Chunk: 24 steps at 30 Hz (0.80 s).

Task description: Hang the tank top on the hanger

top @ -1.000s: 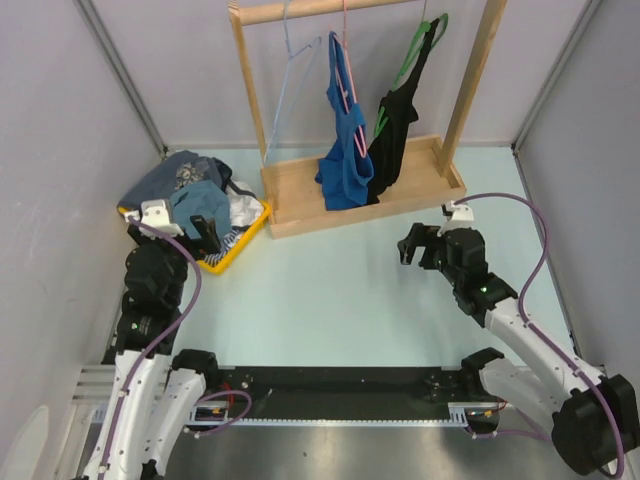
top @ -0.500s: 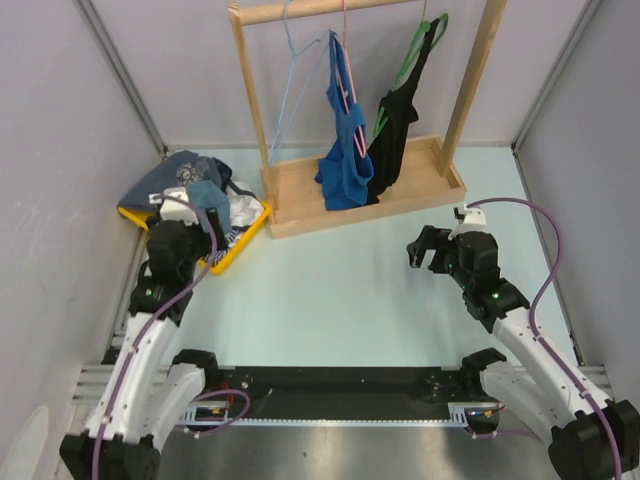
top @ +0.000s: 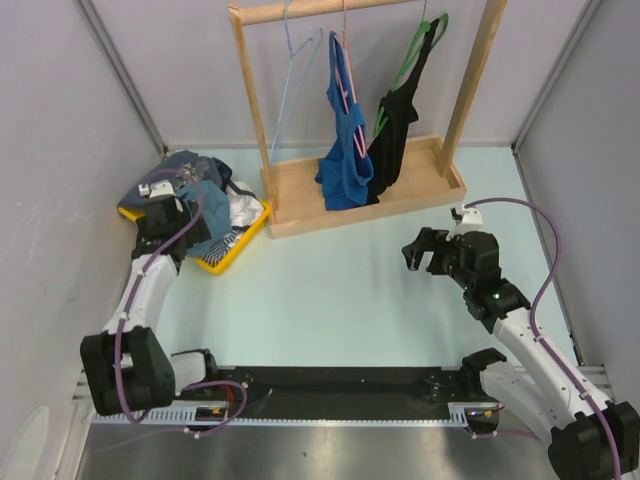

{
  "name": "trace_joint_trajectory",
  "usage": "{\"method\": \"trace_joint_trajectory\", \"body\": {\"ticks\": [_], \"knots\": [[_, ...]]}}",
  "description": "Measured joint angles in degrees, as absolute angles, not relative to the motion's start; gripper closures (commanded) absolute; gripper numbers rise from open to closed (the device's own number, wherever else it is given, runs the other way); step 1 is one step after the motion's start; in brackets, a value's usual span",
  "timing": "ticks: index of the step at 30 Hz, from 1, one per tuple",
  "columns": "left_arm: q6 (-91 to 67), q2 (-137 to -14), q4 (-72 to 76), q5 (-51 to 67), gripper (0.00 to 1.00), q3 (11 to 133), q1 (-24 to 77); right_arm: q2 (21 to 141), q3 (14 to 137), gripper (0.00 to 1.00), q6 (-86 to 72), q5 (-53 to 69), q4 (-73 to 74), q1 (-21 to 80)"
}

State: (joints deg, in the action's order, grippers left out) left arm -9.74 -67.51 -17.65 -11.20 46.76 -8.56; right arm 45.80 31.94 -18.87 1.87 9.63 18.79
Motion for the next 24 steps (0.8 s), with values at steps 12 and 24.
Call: {"method": "trace_joint_trajectory", "body": {"ticks": [12, 24], "knots": [[-11.49, -73.25, -14.66, -10.76, 1.0, 47.37, -10.41, 44.6, 31.94, 0.0, -19.03, 4.6, 9.56, 18.61], [-12.67, -57.39, -13.61, -6.17, 1.0, 46.11, -10.48, 44.75, 31.94, 0.0, -19.03, 5.32, 9.56, 18.5]]}}
